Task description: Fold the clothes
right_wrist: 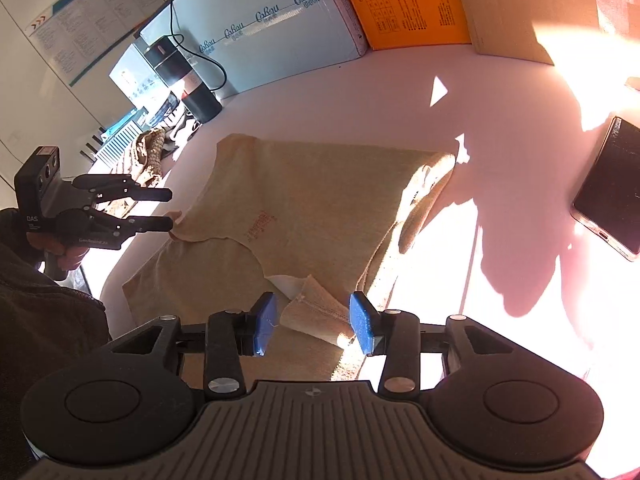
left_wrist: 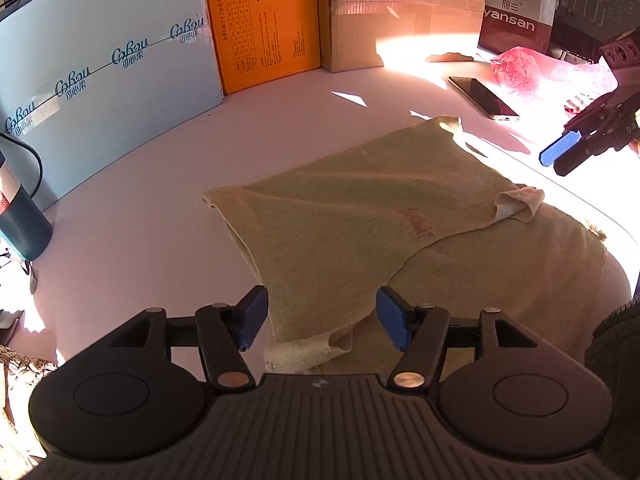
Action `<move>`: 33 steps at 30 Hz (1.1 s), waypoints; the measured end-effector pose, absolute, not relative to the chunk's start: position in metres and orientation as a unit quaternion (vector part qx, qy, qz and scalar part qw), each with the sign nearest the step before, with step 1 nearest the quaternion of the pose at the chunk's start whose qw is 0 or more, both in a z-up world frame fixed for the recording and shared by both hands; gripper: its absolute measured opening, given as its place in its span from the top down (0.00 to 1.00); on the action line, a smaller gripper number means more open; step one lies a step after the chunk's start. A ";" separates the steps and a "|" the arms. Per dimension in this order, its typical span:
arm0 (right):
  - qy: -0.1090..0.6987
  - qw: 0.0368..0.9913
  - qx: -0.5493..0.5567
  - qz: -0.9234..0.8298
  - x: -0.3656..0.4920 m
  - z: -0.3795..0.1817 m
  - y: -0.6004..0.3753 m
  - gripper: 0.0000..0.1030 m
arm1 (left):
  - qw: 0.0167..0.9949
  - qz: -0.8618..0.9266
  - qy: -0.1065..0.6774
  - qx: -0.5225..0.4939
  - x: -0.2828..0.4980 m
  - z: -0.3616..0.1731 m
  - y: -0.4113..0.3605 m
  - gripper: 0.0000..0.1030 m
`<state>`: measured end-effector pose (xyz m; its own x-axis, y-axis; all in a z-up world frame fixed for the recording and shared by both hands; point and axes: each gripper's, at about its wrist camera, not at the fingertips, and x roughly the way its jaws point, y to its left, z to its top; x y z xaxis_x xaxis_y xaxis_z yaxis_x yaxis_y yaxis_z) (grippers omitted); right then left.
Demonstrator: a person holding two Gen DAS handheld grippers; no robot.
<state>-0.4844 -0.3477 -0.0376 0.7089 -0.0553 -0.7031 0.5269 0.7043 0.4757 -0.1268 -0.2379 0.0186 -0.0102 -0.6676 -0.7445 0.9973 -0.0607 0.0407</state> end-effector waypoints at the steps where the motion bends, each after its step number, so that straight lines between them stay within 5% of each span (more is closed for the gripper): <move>1: 0.334 0.860 0.343 -0.180 -0.487 -0.035 -0.349 0.54 | 0.632 -0.660 0.262 0.308 -0.126 0.021 -0.233 0.37; 6: 0.308 0.860 0.315 -0.258 -0.484 -0.034 -0.372 0.31 | 0.669 -0.624 0.259 0.308 -0.117 0.027 -0.245 0.31; 16: 0.452 0.780 0.210 -0.378 -0.390 -0.049 -0.419 0.28 | 0.731 -0.540 0.245 0.336 -0.139 0.025 -0.340 0.22; 33: 0.509 0.739 0.184 -0.401 -0.369 -0.083 -0.454 0.14 | 0.750 -0.461 0.307 0.361 -0.124 -0.023 -0.371 0.19</move>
